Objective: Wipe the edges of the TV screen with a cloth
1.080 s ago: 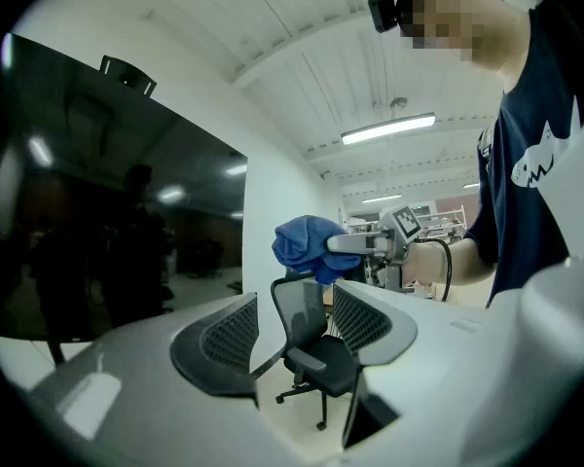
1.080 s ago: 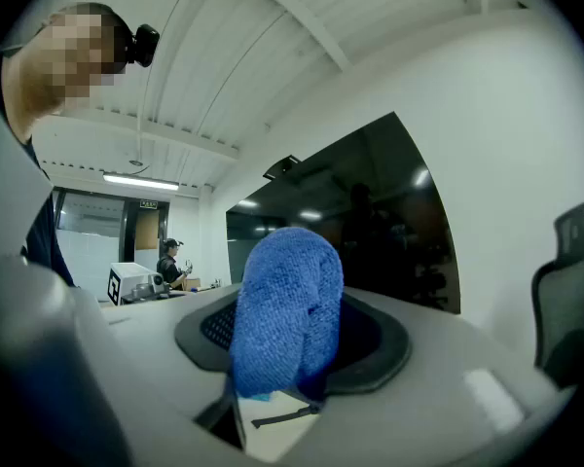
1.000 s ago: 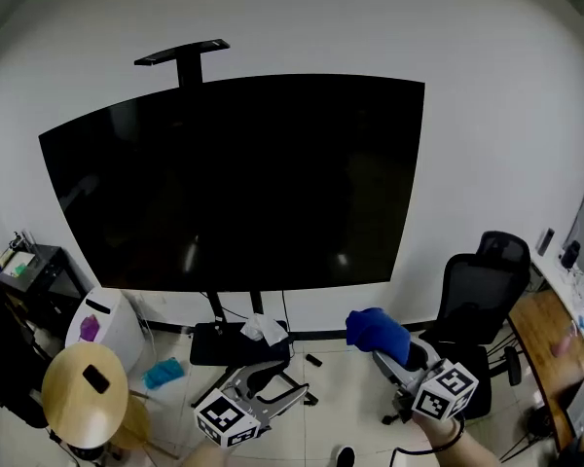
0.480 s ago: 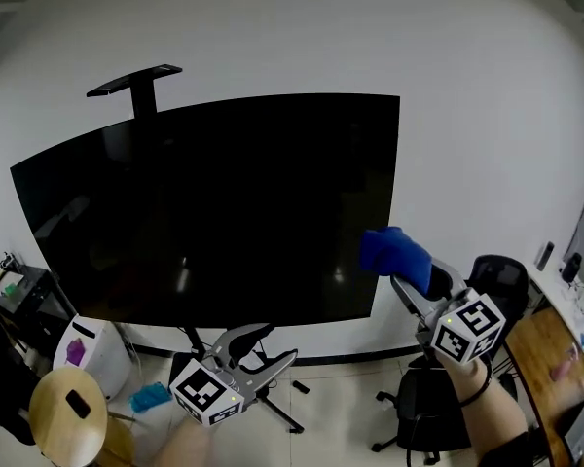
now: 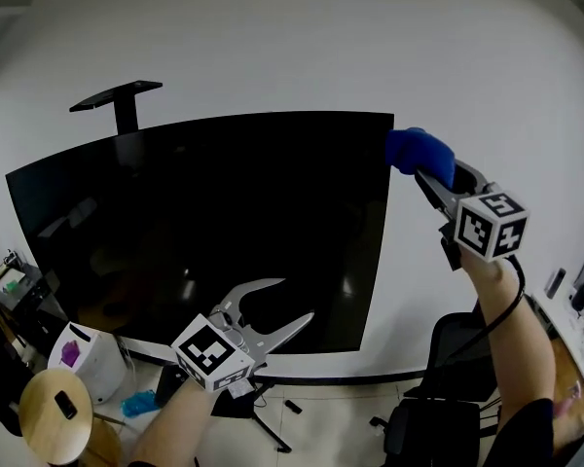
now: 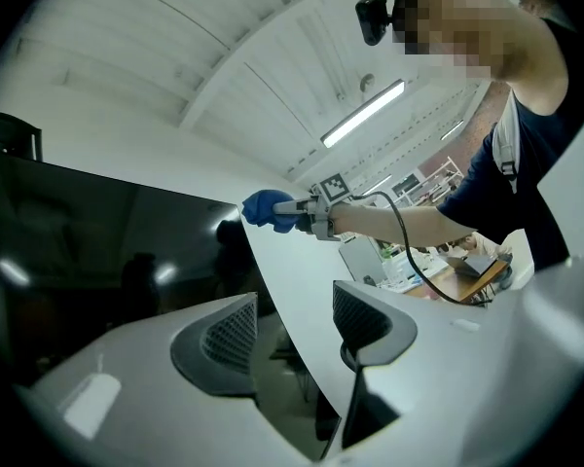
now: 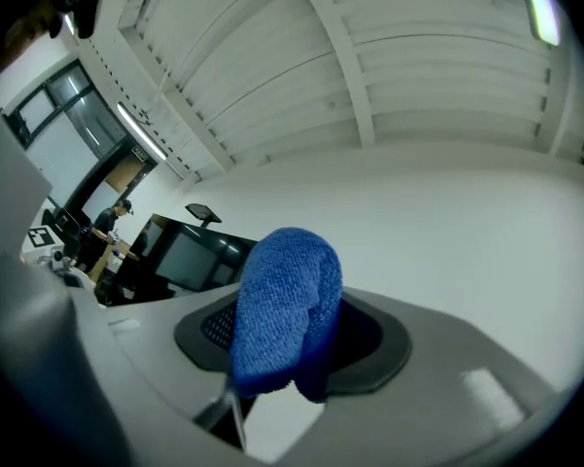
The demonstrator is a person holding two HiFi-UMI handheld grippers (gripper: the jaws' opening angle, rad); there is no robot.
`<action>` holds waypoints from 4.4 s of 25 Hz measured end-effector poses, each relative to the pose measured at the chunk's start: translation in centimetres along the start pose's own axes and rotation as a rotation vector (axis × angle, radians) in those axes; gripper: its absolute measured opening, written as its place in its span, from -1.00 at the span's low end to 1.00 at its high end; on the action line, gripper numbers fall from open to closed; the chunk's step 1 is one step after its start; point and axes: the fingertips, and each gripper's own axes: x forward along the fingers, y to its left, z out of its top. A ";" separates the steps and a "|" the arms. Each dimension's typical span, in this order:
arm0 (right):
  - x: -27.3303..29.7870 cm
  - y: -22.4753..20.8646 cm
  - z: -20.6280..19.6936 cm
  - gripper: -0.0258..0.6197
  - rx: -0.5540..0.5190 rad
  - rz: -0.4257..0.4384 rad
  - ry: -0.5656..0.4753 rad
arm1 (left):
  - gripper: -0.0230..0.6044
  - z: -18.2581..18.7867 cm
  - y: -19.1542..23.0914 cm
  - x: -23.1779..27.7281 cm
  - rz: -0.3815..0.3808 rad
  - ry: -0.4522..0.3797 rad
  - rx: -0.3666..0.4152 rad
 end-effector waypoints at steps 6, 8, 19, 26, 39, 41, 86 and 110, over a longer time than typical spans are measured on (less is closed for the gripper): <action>4.7 -6.5 0.7 -0.26 -0.071 -0.095 0.035 | -0.19 0.2 2.8 3.5 0.027 0.021 0.045; 5.9 -6.8 0.3 -0.26 -0.088 -0.095 0.050 | -0.19 0.5 4.1 4.2 0.047 0.017 0.046; 7.7 -2.3 -3.3 -0.27 -0.326 -0.030 0.077 | -0.19 -2.3 5.7 6.6 0.055 0.030 0.014; 6.2 -0.3 -6.7 -0.27 -0.330 0.009 0.111 | -0.19 -5.0 4.4 6.3 0.033 0.045 -0.020; 0.9 4.9 -20.2 -0.27 -0.273 0.100 0.242 | -0.19 -11.8 -0.2 6.1 0.014 0.099 -0.164; 0.5 5.7 -22.5 -0.27 -0.248 0.114 0.263 | -0.19 -13.6 -0.6 6.0 0.015 0.118 -0.200; -14.3 22.5 -65.6 -0.28 0.637 0.138 0.856 | -0.19 -37.0 -9.7 -1.5 0.071 0.448 -0.509; -3.3 36.9 -60.5 -0.28 0.847 -0.087 0.770 | -0.19 -43.9 1.3 -16.4 -0.086 0.380 -0.623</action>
